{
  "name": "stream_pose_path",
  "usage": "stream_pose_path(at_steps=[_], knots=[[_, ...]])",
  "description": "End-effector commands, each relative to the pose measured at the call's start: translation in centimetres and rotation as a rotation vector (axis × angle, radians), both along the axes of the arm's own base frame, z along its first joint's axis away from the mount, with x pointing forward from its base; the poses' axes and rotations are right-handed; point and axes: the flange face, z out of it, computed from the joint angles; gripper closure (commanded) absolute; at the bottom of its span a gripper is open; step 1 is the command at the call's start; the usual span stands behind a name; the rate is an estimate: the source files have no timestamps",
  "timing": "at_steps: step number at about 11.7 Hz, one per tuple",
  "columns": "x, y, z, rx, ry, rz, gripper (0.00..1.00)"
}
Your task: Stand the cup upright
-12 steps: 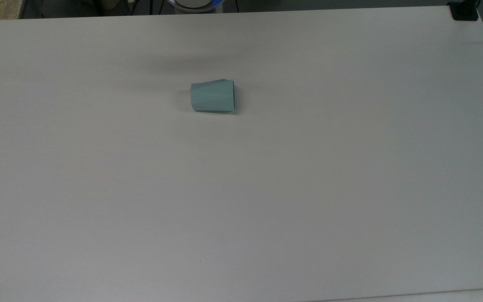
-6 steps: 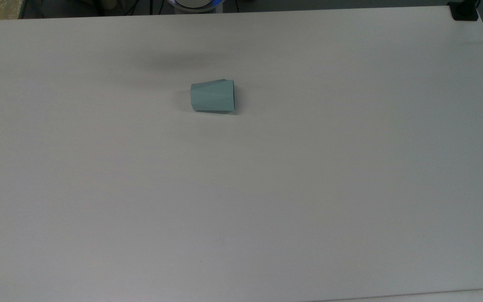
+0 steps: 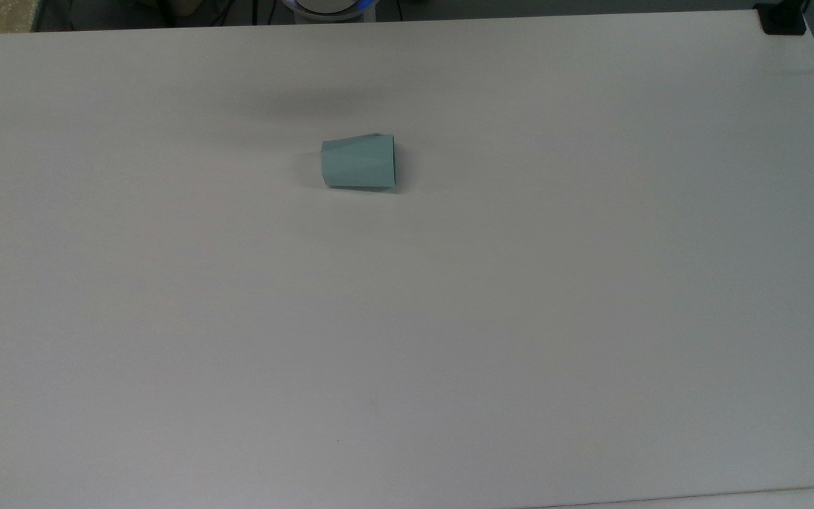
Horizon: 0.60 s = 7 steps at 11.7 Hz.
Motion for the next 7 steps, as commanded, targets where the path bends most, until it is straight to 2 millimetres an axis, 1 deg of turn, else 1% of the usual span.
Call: stream_pose_path(at_steps=[1,3,5,7], knots=[[-1.1,4.4,0.6,-0.027,-0.02,0.007,0.0],[-1.5,8.9,0.7,-0.093,-0.034,0.003,0.0],[-2.0,15.0,-0.2,-0.184,-0.061,0.01,0.0],[-3.0,20.3,-0.9,-0.258,-0.103,0.014,0.0]])
